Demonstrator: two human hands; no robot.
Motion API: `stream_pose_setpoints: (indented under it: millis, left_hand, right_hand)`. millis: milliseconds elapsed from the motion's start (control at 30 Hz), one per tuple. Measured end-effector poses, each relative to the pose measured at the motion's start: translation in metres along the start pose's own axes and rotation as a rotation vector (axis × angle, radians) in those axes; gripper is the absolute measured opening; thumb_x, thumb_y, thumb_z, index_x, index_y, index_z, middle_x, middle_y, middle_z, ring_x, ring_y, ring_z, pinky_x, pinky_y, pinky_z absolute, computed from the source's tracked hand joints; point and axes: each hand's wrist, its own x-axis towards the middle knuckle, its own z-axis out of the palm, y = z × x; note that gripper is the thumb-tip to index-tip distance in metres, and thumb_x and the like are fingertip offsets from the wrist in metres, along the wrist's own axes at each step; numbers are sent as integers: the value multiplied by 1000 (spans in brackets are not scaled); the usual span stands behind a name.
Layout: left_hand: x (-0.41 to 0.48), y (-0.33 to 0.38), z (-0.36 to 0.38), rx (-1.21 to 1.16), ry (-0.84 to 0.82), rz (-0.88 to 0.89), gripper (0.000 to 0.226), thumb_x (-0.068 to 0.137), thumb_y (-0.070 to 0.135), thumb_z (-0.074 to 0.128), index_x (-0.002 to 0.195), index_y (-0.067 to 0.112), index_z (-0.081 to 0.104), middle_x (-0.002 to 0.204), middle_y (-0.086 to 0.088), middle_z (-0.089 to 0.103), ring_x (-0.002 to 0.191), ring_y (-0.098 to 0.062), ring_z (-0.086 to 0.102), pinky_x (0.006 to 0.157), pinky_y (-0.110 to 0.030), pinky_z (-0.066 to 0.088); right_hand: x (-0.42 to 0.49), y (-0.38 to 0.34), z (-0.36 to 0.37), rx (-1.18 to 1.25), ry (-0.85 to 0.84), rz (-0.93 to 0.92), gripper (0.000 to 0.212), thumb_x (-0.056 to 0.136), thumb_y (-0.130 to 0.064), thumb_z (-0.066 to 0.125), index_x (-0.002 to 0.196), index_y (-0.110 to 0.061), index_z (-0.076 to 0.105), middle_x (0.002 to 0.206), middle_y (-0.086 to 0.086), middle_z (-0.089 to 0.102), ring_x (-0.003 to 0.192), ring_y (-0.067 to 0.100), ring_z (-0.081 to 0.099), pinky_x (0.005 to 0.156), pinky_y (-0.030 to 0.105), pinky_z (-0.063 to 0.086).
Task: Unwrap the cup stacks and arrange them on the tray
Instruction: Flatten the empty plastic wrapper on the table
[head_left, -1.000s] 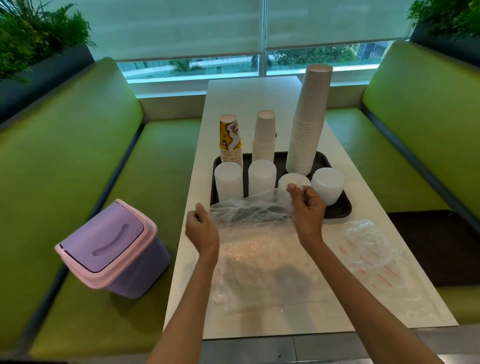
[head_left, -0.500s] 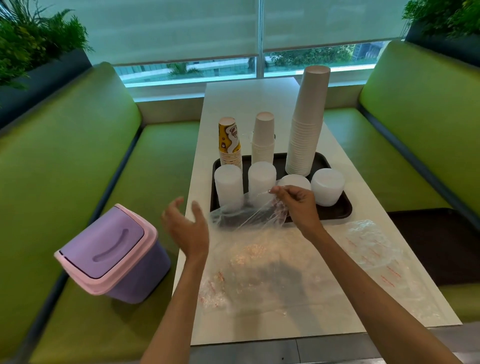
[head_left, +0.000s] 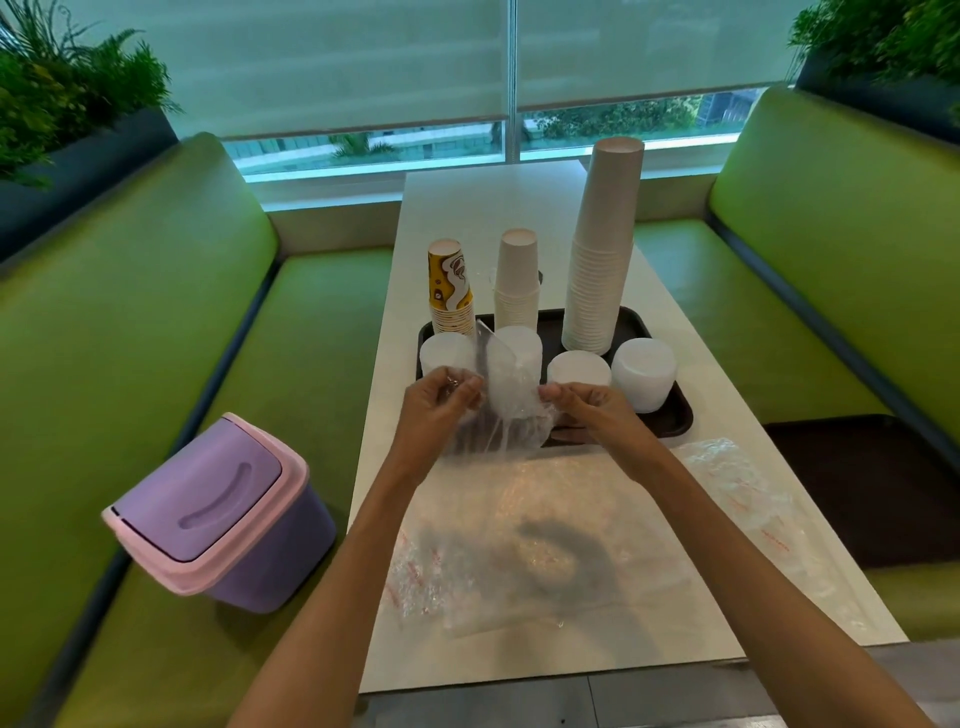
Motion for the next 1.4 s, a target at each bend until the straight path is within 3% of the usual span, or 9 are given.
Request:
stream_pose_setpoints:
  millis: [133,267,400,600,767,1100,1167,1267,1400]
  left_hand:
    - [1,-3,-3,7,47,-10,8,92,5,55,88,8,62,77,-6,62,60,0,57,60,-13,48]
    - [0,-5,0,11,83,-24,5,92,6,57,91,5,62,74,-5,61,54,0,54,53,-13,45]
    - [-3,-8,-3,-17,147,-62,6,91,5,58,88,7,62,70,-5,59,49,0,52,49,-13,43]
    - [-9,-3,-4,-83,16,-141,15,92,17,57,103,7,61,89,-6,64,63,-4,61,57,-16,50]
    - [-5,7,13,-71,145,-57,13,94,18,56,83,14,61,73,-4,62,57,-9,55,54,-18,48]
    - [-14,-2,16,-92,232,-21,7,90,6,61,86,7,67,62,1,66,50,-6,60,54,-19,53]
    - [-12,-4,12,36,253,-44,7,90,6,61,92,4,68,73,-3,68,59,-5,64,63,-24,55]
    - [-6,4,8,385,270,57,20,91,4,57,108,10,66,104,-5,69,93,-11,62,90,-34,51]
    - [0,31,30,545,-26,236,38,89,19,64,126,12,56,121,-1,60,110,-9,50,96,-25,37]
  right_hand:
    - [-6,9,3,100,53,-7,30,70,-38,66,88,-14,72,82,1,75,79,12,71,79,25,57]
    - [-4,9,6,157,120,-55,8,82,-16,68,87,-10,71,77,-2,75,75,9,71,73,21,58]
    - [-3,4,0,239,230,-69,7,87,-4,63,84,-8,69,71,-1,74,68,9,70,71,23,59]
    - [-5,-1,-3,281,224,-75,10,90,-4,59,90,-10,66,71,-5,73,65,8,70,58,20,56]
    - [-7,-2,-1,229,207,-83,13,92,-7,58,96,-14,68,75,-6,74,68,7,70,60,19,55]
    - [-7,-6,-13,219,300,-103,7,89,-8,62,86,-11,68,65,-5,72,60,5,68,54,18,53]
    - [-7,-8,-14,197,281,-116,6,89,-8,63,87,-11,67,66,-4,72,59,6,68,54,19,54]
    - [-6,-14,-15,129,244,-169,6,89,-6,63,87,-9,68,69,-3,72,56,7,65,53,19,53]
    - [-5,-26,-15,23,168,-209,9,88,-7,64,95,-6,70,77,2,71,57,7,64,54,20,55]
